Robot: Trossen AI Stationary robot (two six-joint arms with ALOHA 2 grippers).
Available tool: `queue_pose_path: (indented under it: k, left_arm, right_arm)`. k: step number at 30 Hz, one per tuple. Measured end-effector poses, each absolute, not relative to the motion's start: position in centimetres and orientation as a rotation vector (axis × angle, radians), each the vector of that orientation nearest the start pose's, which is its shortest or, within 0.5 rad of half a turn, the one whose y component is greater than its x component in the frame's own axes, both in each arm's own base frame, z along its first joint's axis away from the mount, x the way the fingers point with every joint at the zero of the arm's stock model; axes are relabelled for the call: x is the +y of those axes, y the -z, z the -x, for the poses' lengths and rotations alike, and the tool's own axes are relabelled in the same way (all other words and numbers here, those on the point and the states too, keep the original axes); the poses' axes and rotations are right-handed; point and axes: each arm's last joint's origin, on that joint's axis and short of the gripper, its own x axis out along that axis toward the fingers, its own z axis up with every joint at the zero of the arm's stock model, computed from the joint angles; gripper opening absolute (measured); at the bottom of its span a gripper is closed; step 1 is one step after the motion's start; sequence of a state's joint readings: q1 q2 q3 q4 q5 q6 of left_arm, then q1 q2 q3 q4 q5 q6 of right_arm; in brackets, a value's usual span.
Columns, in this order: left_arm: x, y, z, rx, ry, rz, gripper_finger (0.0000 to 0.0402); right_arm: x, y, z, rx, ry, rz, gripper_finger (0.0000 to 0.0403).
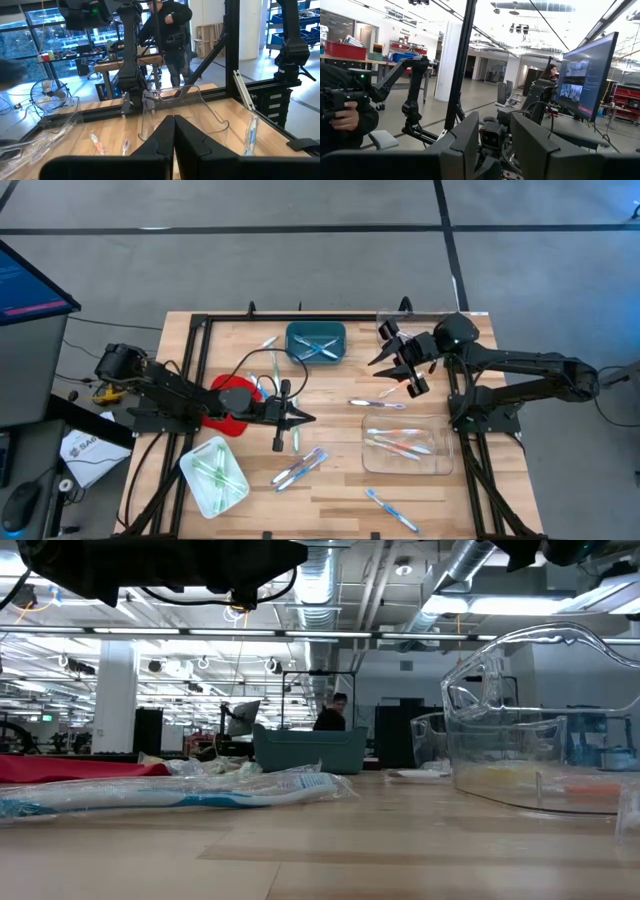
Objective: Pick & Place Toothbrushes
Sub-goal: Put the blue toothbrush into the blue bin
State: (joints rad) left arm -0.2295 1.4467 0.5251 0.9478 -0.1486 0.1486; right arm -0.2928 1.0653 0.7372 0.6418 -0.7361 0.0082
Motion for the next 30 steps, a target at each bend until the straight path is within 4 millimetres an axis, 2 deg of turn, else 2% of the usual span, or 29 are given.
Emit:
queue_pose_path:
  k: [13,23,27,30]
  left_arm:
    - [-5.7,-20.8,-27.4,-0.019,0.072,-0.112,0.0001]
    - [-3.9,-19.5,-28.0,0.183,0.008,-0.048,0.0001]
    - [-3.7,-19.7,-28.7,0.32,-0.003,-0.066,0.0001]
    - [-3.8,-20.1,-29.1,0.36,-0.002,-0.073,0.0001]
  right_arm:
    - [-4.8,-34.0,-22.4,-0.272,-0.438,0.147,0.0108]
    - [-4.8,-33.9,-22.4,-0.268,-0.437,0.145,0.0108]
    - [-4.8,-33.9,-22.4,-0.268,-0.437,0.145,0.0108]
    - [-4.8,-33.9,-22.4,-0.268,-0.437,0.145,0.0108]
